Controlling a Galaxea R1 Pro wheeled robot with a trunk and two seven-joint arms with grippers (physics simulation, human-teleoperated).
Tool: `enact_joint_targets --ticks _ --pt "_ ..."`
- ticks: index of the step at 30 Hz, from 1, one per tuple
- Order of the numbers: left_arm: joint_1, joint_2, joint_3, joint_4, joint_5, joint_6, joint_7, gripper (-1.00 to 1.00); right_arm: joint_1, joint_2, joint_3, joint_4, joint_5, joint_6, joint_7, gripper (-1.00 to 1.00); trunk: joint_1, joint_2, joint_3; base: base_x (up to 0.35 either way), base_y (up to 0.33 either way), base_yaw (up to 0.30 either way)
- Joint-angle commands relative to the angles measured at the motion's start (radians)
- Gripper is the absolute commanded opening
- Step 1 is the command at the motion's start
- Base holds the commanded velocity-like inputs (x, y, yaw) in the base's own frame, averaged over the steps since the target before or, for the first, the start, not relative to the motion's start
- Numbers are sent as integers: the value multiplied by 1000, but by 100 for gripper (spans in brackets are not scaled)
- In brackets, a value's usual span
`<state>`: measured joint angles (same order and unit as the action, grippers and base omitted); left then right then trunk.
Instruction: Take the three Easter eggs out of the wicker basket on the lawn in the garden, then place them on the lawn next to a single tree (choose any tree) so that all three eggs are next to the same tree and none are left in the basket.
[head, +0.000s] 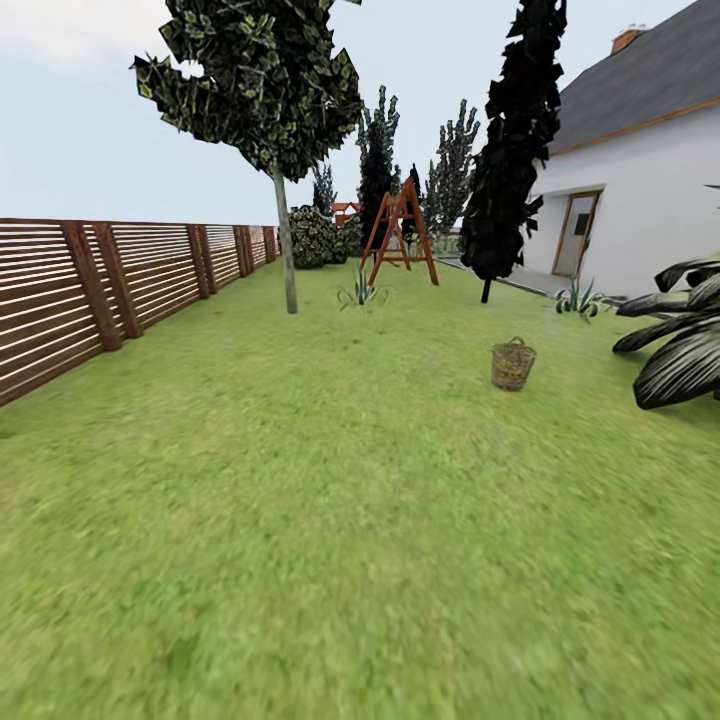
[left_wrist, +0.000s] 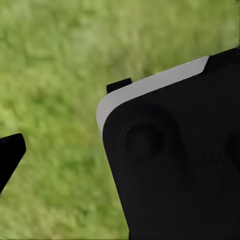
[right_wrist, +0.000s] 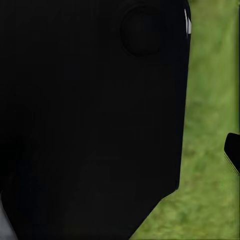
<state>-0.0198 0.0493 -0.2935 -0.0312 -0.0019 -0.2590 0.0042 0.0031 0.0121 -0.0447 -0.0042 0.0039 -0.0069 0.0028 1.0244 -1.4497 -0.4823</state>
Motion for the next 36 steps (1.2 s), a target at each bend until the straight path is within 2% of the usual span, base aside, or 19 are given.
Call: enact_joint_targets --ticks 1,14,22,36 --pt "-1 2 -3 0 0 -4 0 100 0 0 -4 0 0 -1 0 100 1 0 -1 338 0 0" --pt "0 14 6 0 6 -16 0 100 0 0 -4 0 0 -1 0 100 1 0 -1 338 0 0" --pt "0 38 7 -1 9 -21 0 100 0 0 -4 0 1 -1 0 100 1 0 -1 335 0 0" --pt "0 34 -2 0 0 -16 0 100 0 0 -4 0 0 -1 0 100 1 0 -1 335 0 0"
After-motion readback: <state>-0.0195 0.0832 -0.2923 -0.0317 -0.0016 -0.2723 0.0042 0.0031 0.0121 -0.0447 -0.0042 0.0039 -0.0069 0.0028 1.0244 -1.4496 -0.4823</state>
